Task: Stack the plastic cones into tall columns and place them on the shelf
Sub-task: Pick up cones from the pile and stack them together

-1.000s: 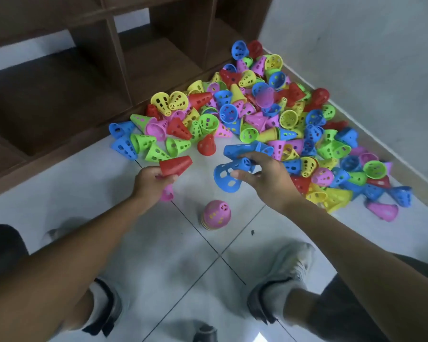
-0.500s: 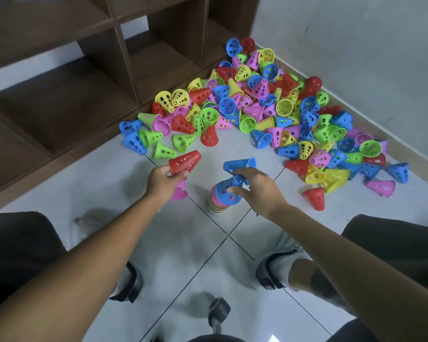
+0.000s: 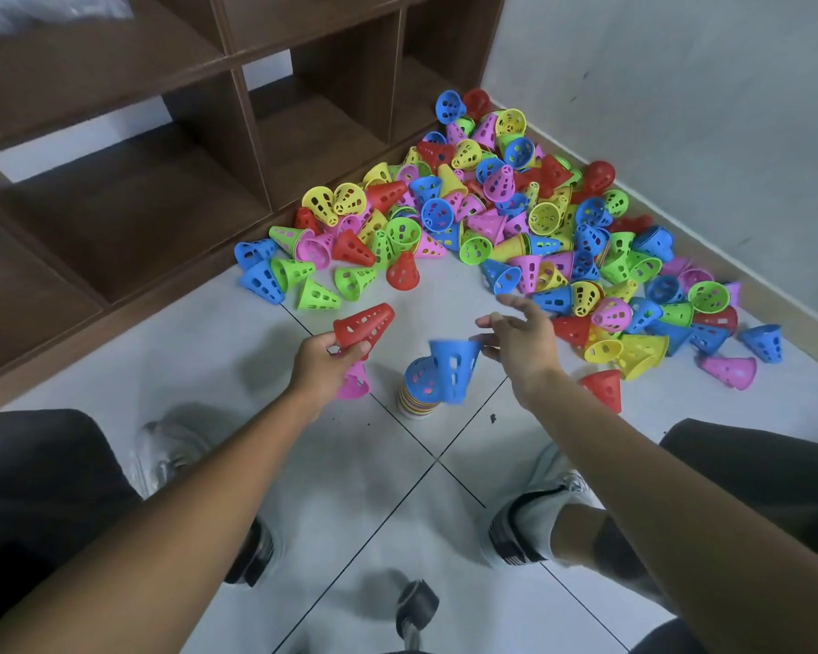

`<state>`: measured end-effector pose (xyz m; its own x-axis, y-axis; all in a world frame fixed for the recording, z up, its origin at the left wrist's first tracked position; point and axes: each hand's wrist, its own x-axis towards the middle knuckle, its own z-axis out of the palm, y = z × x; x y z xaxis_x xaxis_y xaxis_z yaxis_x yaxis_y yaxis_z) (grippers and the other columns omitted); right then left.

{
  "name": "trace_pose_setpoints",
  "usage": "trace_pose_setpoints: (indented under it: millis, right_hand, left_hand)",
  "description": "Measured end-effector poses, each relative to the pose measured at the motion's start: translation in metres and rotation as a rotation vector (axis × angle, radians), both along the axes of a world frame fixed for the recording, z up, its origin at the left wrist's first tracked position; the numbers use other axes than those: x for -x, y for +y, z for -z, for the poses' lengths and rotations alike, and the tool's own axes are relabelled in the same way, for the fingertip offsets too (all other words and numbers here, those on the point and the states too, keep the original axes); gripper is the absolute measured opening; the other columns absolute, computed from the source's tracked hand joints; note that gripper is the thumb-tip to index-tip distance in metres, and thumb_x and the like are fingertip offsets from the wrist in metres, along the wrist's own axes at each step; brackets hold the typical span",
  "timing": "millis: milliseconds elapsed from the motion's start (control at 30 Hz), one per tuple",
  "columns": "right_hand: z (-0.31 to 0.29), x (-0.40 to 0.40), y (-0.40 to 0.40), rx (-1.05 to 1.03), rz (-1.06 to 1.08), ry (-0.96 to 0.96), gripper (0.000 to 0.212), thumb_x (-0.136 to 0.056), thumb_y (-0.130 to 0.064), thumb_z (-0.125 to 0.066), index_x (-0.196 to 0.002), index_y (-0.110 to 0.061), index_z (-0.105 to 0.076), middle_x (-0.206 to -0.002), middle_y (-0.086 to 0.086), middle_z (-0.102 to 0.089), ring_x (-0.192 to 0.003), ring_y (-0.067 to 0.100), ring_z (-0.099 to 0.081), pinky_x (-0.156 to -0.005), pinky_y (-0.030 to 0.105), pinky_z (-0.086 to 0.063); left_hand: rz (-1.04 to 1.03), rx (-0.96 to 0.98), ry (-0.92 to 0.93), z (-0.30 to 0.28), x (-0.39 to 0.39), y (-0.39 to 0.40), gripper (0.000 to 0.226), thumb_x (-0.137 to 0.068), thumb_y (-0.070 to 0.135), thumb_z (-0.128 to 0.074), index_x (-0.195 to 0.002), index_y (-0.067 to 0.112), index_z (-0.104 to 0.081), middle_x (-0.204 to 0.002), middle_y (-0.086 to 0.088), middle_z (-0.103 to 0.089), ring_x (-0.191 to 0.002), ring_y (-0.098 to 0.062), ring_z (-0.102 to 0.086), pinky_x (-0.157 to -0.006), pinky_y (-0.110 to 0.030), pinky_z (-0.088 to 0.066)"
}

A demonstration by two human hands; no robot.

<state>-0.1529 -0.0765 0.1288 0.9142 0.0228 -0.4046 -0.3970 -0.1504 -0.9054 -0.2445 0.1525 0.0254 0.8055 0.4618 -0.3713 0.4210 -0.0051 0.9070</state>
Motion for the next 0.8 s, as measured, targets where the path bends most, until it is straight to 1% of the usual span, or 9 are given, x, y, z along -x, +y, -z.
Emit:
trace_pose_setpoints:
  millis: [100, 233, 333, 400, 467, 533, 633, 700, 800]
  right_hand:
    - [0.008, 0.001, -0.001, 0.008, 0.014, 0.085, 0.019, -0.103, -0.004, -0.047, -0.114, -0.004, -0.062, -0.087, 0.011, -0.068, -0.062, 0.018, -0.062, -0.070, 0.030, -0.053]
    - [0.013, 0.005, -0.003, 0.002, -0.027, 0.091, 0.009, -0.098, -0.006, -0.056, -0.100, -0.007, -0.065, -0.091, 0.014, -0.069, -0.076, 0.021, -0.064, -0.077, 0.031, -0.055]
    - [0.011, 0.003, -0.005, -0.061, -0.104, 0.072, 0.015, -0.095, -0.005, -0.062, -0.109, -0.006, -0.066, -0.098, 0.013, -0.072, -0.089, 0.021, -0.067, -0.089, 0.031, -0.057]
    - [0.011, 0.002, -0.007, -0.073, -0.187, 0.044, 0.021, -0.091, -0.005, -0.068, -0.112, -0.007, -0.068, -0.100, 0.011, -0.071, -0.093, 0.019, -0.068, -0.092, 0.029, -0.056]
    - [0.012, 0.004, -0.008, -0.041, -0.244, 0.010, 0.021, -0.088, -0.004, -0.074, -0.108, -0.007, -0.070, -0.096, 0.009, -0.071, -0.088, 0.016, -0.068, -0.089, 0.025, -0.055]
    - [0.016, 0.007, -0.007, 0.032, -0.265, -0.037, 0.012, -0.086, -0.006, -0.077, -0.098, -0.006, -0.073, -0.092, 0.011, -0.072, -0.080, 0.015, -0.066, -0.081, 0.024, -0.053]
    - [0.017, 0.007, -0.006, 0.090, -0.210, -0.089, 0.006, -0.091, -0.013, -0.074, -0.087, -0.011, -0.070, -0.084, 0.008, -0.069, -0.076, 0.015, -0.062, -0.078, 0.028, -0.054]
    - [0.013, 0.003, -0.007, 0.049, -0.122, -0.089, 0.009, -0.096, -0.015, -0.068, -0.086, -0.014, -0.068, -0.084, 0.005, -0.069, -0.079, 0.018, -0.063, -0.079, 0.030, -0.056]
    - [0.004, -0.003, -0.007, -0.095, -0.019, 0.014, 0.015, -0.102, -0.015, -0.057, -0.092, -0.012, -0.068, -0.091, 0.008, -0.069, -0.080, 0.019, -0.064, -0.075, 0.028, -0.056]
  left_hand:
    - [-0.003, 0.013, -0.003, -0.001, -0.001, -0.003, 0.012, -0.089, 0.028, -0.077, -0.097, 0.019, -0.077, -0.085, -0.005, -0.076, -0.073, -0.018, -0.060, -0.071, -0.031, -0.047]
    - [0.001, 0.029, -0.017, -0.002, -0.002, -0.009, 0.014, -0.089, 0.026, -0.077, -0.099, 0.015, -0.077, -0.084, -0.002, -0.075, -0.071, -0.015, -0.059, -0.071, -0.029, -0.046]
    - [0.001, 0.033, -0.012, -0.001, -0.003, -0.010, 0.016, -0.088, 0.029, -0.078, -0.098, 0.017, -0.078, -0.090, -0.006, -0.078, -0.073, -0.016, -0.062, -0.074, -0.031, -0.048]
    - [-0.001, 0.036, -0.008, 0.001, -0.003, -0.009, 0.017, -0.087, 0.031, -0.078, -0.098, 0.017, -0.078, -0.092, -0.008, -0.079, -0.073, -0.016, -0.062, -0.075, -0.032, -0.049]
    - [-0.006, 0.035, 0.002, 0.002, -0.002, -0.009, 0.018, -0.087, 0.030, -0.078, -0.099, 0.017, -0.078, -0.091, -0.007, -0.078, -0.072, -0.016, -0.062, -0.074, -0.032, -0.049]
    - [-0.005, 0.028, 0.010, 0.001, -0.002, -0.010, 0.019, -0.088, 0.030, -0.078, -0.100, 0.016, -0.077, -0.089, -0.007, -0.077, -0.071, -0.016, -0.061, -0.073, -0.031, -0.049]
    - [-0.005, 0.026, 0.014, 0.001, -0.001, -0.010, 0.019, -0.088, 0.029, -0.078, -0.101, 0.015, -0.077, -0.090, -0.009, -0.077, -0.070, -0.016, -0.061, -0.073, -0.030, -0.048]
    - [-0.006, 0.026, 0.015, 0.000, -0.001, -0.009, 0.018, -0.088, 0.030, -0.078, -0.099, 0.015, -0.077, -0.091, -0.010, -0.078, -0.071, -0.016, -0.061, -0.073, -0.031, -0.048]
    - [-0.004, 0.023, 0.019, 0.000, 0.000, -0.008, 0.020, -0.088, 0.030, -0.077, -0.100, 0.015, -0.077, -0.087, -0.007, -0.076, -0.072, -0.018, -0.061, -0.073, -0.031, -0.048]
